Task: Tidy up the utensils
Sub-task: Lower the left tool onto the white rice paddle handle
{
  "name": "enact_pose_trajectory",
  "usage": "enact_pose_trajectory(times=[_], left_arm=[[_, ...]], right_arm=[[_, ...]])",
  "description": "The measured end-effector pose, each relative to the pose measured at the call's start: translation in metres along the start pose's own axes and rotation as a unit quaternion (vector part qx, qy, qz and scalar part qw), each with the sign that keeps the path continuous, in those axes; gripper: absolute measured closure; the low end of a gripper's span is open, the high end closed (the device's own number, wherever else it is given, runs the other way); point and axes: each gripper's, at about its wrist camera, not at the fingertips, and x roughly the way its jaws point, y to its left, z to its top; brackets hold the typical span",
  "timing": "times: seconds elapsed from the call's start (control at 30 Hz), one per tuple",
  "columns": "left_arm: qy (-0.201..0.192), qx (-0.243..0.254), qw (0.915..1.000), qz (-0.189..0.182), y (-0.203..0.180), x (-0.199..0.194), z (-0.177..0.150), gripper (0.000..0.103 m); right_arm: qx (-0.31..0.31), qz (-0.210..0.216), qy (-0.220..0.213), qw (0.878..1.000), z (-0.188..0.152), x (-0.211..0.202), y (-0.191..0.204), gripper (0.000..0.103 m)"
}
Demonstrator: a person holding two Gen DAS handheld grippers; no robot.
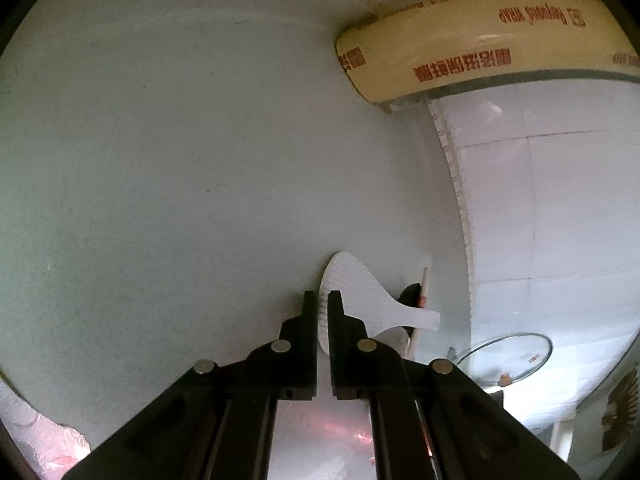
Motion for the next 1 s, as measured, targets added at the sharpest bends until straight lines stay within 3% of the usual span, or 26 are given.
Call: enact_pose_trajectory(times=[0.17,0.27,0.47,0.6,0.73,0.8,1.0], left_arm=[[0.000,-0.004,1.0000,-0.006,0.001,0.000,0.000,0.092],[0.000,-0.006,0.9998,-0.017,0.000,-0.001,0.000,0.082],[-0.006,0.013,0.9999,0.008,-0.011,-0.001,-0.001,0.081],[-0.012,0.031,0.9985,0.043,-0.020,0.000,-0.002,0.085],[-0.019,0.045,0.9955,0.081,-0.025,0.002,-0.005,0.097],[-0.028,0.053,0.9955,0.073,-0.026,0.001,-0.008,0.103],[-0.055,0.068,0.9948,0.053,-0.030,-0.015,-0.014,0.103]], right_arm=[[0.000,0.001,-0.001,1.000,-0.001,-0.002,0.001,0.000],[0.001,0.001,-0.001,1.000,-0.001,-0.003,0.001,0.000],[0.001,0.002,0.000,1.000,-0.001,-0.003,0.001,0.000],[0.000,0.001,0.000,1.000,-0.001,-0.003,0.000,0.000],[0.002,0.000,0.001,1.000,-0.001,-0.003,0.000,0.000],[0.002,-0.001,0.001,1.000,-0.002,-0.004,-0.001,0.000],[0.004,-0.001,0.002,1.000,-0.004,-0.006,-0.002,0.000]])
